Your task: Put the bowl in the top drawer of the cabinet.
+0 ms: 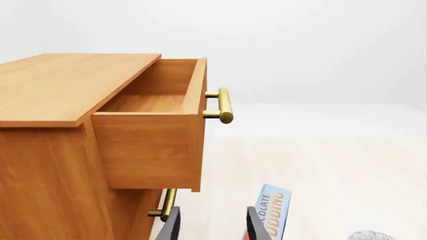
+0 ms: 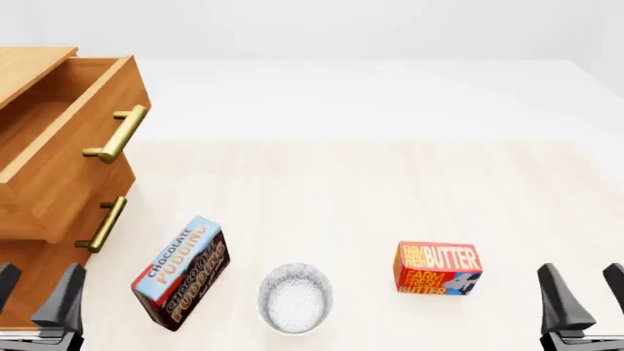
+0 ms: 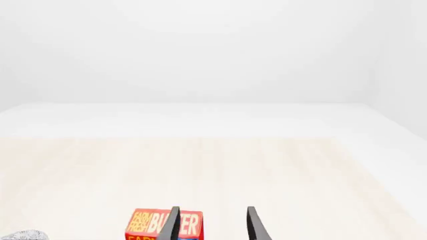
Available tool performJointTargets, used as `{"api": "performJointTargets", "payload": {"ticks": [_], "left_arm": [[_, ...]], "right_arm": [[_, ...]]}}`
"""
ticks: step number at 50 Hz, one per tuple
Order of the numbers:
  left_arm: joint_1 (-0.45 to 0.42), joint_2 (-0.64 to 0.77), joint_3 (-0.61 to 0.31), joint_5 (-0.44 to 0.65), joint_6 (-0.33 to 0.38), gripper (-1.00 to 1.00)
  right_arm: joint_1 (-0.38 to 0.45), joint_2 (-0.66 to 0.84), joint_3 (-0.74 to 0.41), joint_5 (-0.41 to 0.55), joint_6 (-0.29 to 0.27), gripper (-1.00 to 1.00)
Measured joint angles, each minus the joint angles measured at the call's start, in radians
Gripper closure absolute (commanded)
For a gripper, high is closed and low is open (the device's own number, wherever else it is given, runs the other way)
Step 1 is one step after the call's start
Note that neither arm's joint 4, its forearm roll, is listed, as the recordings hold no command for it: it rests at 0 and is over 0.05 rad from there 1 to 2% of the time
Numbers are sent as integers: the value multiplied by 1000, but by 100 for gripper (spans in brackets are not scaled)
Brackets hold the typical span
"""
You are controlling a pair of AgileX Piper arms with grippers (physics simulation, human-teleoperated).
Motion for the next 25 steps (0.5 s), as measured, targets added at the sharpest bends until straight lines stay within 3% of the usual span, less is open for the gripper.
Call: {"api": "performJointTargets", "payload": {"ticks": [25], "left_arm": [[-17, -1, -27, -4, 5, -100]], "right_arm": [[5, 7, -2, -1, -7, -100]]}}
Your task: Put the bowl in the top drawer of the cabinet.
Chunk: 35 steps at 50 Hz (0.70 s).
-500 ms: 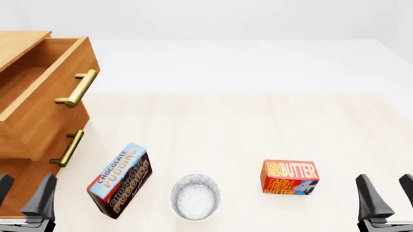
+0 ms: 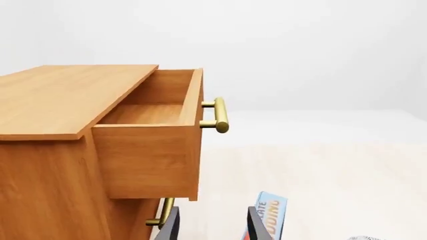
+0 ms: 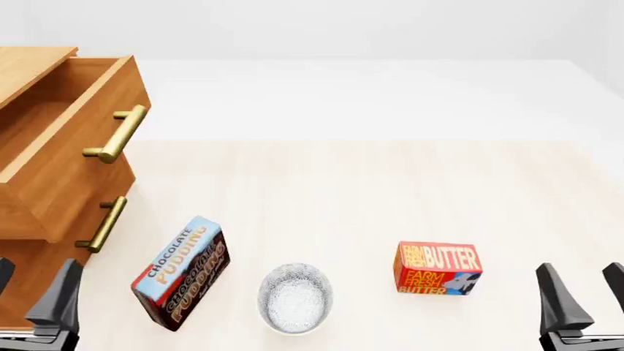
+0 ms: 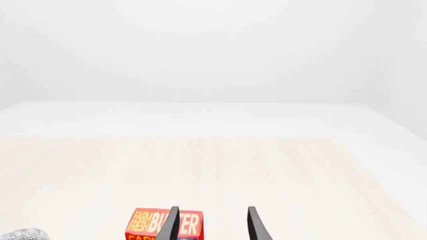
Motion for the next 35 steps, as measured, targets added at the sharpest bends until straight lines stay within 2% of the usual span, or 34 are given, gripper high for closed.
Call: {"api": "performJointTargets", "payload": {"ticks": [20, 35], "left_arm": [[-11, -1, -107, 21, 62, -100], [-37, -1, -217, 73, 152, -100]], "right_arm": [[1, 1, 0, 0, -1, -100], [1, 1, 0, 0, -1, -100]]}}
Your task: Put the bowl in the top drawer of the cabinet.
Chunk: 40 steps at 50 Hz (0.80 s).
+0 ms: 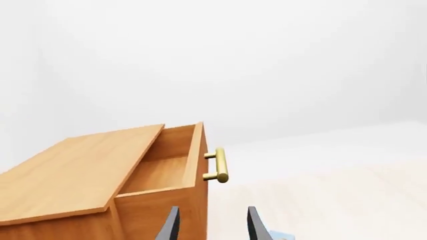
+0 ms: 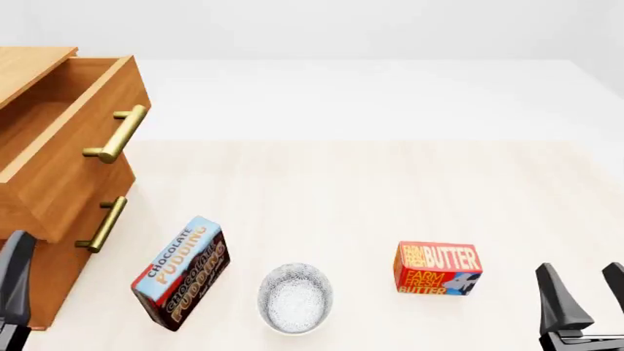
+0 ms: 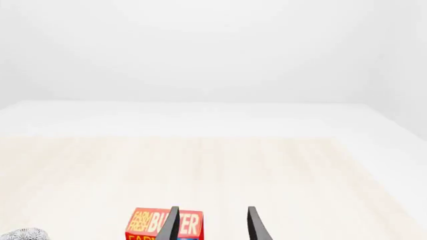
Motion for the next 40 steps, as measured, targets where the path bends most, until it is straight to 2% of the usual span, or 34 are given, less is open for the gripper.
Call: {"api": "performJointTargets", "payload": {"ticks": [26, 40], "left_arm": [[-80, 1, -234, 180, 149, -100], [-90, 52, -355, 217, 196, -100]], "right_arm": [[0, 0, 0, 0, 0, -100], [0, 0, 0, 0, 0, -100]]}}
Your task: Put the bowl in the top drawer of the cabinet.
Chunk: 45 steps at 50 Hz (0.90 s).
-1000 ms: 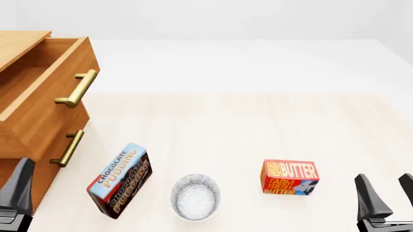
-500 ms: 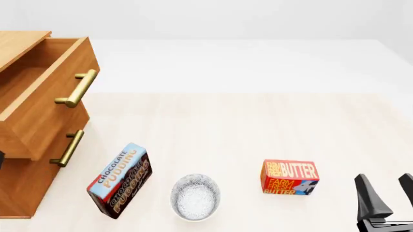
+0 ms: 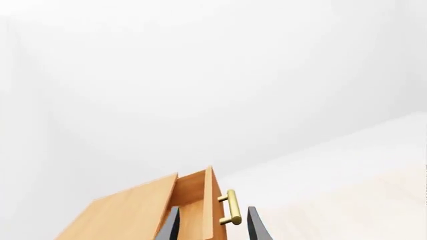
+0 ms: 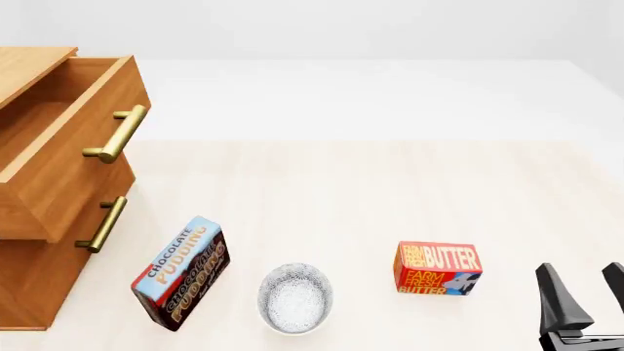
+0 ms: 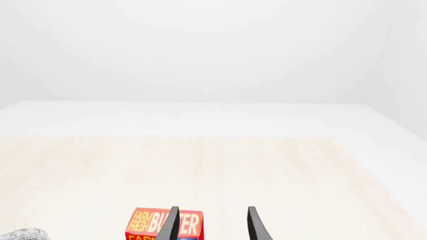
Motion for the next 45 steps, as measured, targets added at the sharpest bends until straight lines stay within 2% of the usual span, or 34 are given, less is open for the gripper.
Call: {"api": "performJointTargets", "payload": {"ticks": [16, 23, 33, 45], "left_arm": [[-31, 121, -127, 7, 13, -100], [-21, 188, -188, 10, -10, -100], [6, 284, -277, 21, -88, -100], [52, 446, -386, 29, -219, -100]], "right_arm": [[0, 0, 0, 0, 0, -100], [0, 0, 0, 0, 0, -100], [0, 0, 0, 0, 0, -100], [0, 0, 0, 0, 0, -100]]}}
